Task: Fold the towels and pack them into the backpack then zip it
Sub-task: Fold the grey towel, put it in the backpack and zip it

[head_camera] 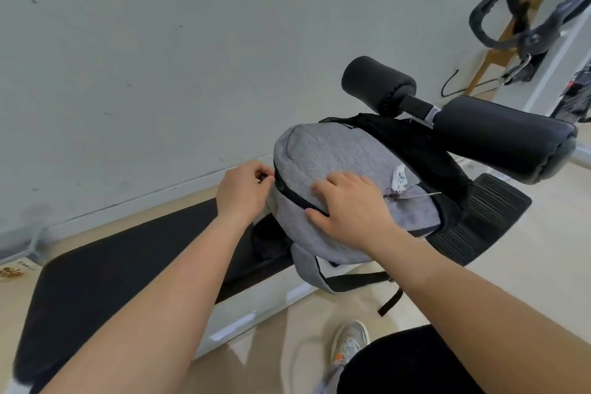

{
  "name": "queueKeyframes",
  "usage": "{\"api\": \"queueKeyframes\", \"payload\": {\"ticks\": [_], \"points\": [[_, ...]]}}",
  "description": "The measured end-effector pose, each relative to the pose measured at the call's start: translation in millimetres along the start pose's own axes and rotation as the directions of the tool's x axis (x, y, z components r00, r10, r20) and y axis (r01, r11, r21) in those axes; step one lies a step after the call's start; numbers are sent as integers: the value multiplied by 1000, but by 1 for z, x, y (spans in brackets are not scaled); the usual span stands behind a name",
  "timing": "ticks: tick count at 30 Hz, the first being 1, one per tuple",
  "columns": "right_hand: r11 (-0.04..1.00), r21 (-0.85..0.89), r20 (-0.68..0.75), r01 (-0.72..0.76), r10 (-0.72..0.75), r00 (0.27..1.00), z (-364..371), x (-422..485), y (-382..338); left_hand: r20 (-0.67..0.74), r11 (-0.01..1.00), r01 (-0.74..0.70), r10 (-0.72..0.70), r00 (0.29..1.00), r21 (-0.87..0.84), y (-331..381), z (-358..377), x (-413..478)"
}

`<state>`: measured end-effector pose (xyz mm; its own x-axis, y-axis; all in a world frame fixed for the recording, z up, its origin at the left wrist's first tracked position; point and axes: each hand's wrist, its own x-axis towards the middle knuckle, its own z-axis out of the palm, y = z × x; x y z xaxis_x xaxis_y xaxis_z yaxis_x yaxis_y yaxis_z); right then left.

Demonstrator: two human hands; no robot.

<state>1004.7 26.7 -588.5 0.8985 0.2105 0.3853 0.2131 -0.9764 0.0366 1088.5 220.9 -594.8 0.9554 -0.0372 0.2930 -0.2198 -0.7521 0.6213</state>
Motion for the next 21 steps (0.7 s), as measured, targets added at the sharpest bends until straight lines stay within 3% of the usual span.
{"api": "queueKeyframes", "payload": {"ticks": [6,9,14,18,21], "points": [[996,-94,226,-2,24,974,17,73,-30,-7,999,-48,48,999,21,-13,-3,27],[994,-107,237,37,-11,971,23,65,-20,-7,1000,-4,4,1000,27,-24,0,59],[994,-74,392,85,-49,919,20,77,-16,26,996,76,-75,997,-52,-34,14,110],[997,46,221,-67,55,974,17,142,-24,64,989,36,-27,998,-147,-41,30,125],[994,-44,245,-103,111,963,43,181,-28,69,985,9,3,998,-174,-52,31,137]]}}
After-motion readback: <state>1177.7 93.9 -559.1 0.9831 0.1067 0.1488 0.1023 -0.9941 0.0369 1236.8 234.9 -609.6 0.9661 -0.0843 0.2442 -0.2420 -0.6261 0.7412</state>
